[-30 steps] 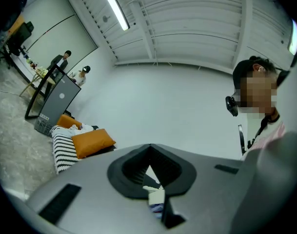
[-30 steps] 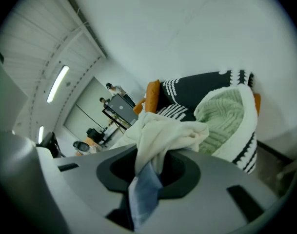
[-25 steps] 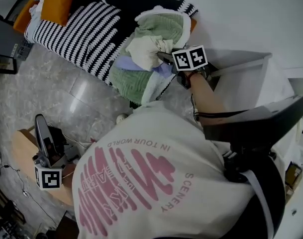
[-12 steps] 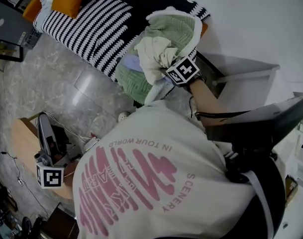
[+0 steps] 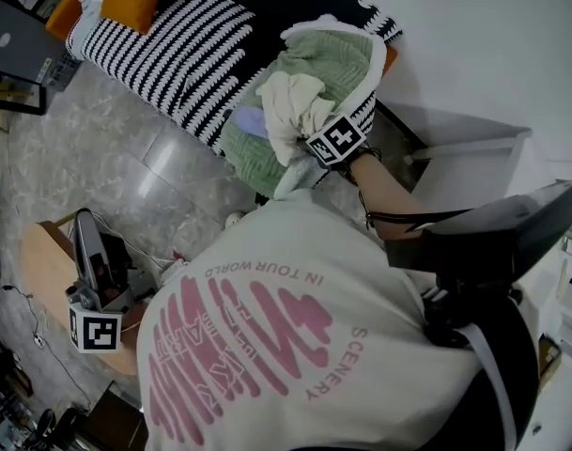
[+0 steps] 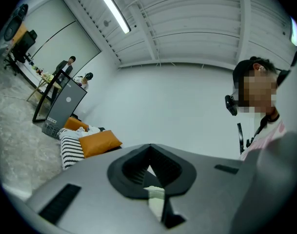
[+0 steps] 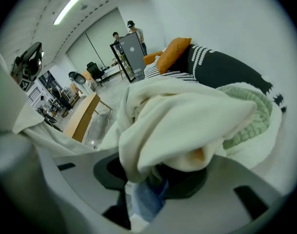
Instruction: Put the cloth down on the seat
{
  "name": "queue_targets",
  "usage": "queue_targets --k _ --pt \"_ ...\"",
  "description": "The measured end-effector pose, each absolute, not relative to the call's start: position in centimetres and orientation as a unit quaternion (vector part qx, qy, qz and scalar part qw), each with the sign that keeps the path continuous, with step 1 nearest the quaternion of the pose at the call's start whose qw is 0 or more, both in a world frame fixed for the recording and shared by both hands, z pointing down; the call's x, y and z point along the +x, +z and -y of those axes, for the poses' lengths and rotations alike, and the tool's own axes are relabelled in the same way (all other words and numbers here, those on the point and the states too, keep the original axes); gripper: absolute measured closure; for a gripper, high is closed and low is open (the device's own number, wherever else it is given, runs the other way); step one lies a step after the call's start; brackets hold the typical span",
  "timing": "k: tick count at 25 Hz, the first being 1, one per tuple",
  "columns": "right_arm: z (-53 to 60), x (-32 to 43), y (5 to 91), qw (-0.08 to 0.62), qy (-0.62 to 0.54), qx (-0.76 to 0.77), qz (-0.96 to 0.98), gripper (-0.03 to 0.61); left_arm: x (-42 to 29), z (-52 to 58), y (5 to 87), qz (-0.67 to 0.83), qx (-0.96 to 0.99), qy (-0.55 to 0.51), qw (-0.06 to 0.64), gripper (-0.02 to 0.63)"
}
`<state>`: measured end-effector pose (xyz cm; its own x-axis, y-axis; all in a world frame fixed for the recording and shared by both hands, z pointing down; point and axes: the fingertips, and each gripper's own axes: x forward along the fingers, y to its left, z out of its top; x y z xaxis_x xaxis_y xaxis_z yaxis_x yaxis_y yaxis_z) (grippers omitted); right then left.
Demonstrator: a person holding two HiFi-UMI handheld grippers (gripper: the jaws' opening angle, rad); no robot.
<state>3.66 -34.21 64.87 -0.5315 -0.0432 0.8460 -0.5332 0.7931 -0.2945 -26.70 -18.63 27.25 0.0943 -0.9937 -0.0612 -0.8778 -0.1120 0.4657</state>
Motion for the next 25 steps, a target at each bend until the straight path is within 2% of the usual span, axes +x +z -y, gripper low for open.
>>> queue_targets --k 6,8,18,25 --pt "33.2 2.2 63.8 0.419 0.319 0.195 0.827 0.343 -29.2 18.7 26.7 0.637 0.725 -0.195 0.175 0.603" --pt "32.6 1.7 62.6 0.416 0.331 0.191 0.825 0.274 -29.9 19.0 26.1 0.631 0.729 -0.195 0.180 0.603" --pt "32.2 3.7 61.4 0.372 0.360 0.268 0.812 0.239 -30.1 22.4 26.8 0.581 0.768 -0.192 0.189 0.603" --pt "31.5 7.3 61.6 0.308 0.412 0.336 0.789 0.232 -28.8 25.1 28.4 0.529 0.804 -0.191 0.193 0.603"
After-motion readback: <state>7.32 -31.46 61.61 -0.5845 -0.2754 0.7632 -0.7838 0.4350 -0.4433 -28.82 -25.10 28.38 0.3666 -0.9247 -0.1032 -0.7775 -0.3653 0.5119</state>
